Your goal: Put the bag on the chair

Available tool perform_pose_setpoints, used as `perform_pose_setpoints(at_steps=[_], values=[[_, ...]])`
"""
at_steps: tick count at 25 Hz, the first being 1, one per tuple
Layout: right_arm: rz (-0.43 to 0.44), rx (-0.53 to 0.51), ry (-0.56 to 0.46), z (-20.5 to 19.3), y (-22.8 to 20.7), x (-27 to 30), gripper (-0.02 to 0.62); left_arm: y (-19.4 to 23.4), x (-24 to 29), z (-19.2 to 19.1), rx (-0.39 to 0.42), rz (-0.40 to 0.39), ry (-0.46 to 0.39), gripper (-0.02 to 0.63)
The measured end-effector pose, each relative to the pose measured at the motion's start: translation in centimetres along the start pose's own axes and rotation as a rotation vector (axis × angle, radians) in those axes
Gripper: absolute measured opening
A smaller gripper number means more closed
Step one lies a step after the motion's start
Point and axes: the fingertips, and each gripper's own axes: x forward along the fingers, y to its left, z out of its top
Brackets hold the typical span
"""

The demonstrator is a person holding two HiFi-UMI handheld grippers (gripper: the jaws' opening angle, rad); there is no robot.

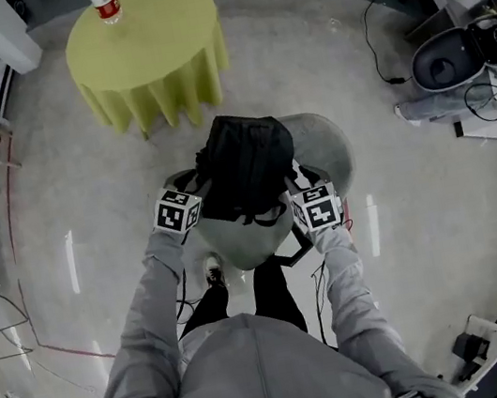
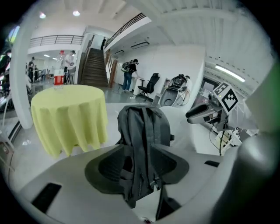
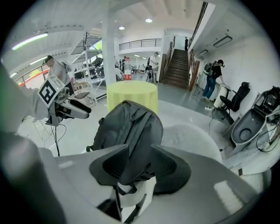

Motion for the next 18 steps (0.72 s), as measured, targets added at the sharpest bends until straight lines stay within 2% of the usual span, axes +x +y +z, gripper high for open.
perform_pose_setpoints(at_steps=[3, 5, 8, 11, 14, 18], values=[[-0.009, -0.008, -0.061, 1.8, 1.5, -2.8, 0.138, -1.2, -2.5, 2.0, 0.079, -0.031, -0.052, 0.161], [-0.013, -0.026, -0.09, 2.9, 2.5, -4.8, 0.088, -2.1, -4.4, 3.6, 0.114, -0.054, -0.097, 0.134], [-0.024, -0.034, -0.139, 4.6, 3.6, -8.0, 0.056, -4.0, -7.6, 5.5, 0.189, -0.082, -0.153, 0.073], [-0.057, -0.039, -0.214, 6.3, 4.5, -11.3, 0.02, -6.0, -10.9, 7.6, 0.24, -0.12, -0.229, 0.043], [-0.095, -0.061, -0.297, 7.8, 5.8, -15.0, 0.011, -8.0, -14.5, 9.6, 0.283, -0.148, -0.319, 0.006], [-0.126, -0.077, -0.38, 9.2, 7.4, -19.5, 0.011, -10.2, -18.5, 11.2, 0.342, -0.153, -0.395, 0.005]])
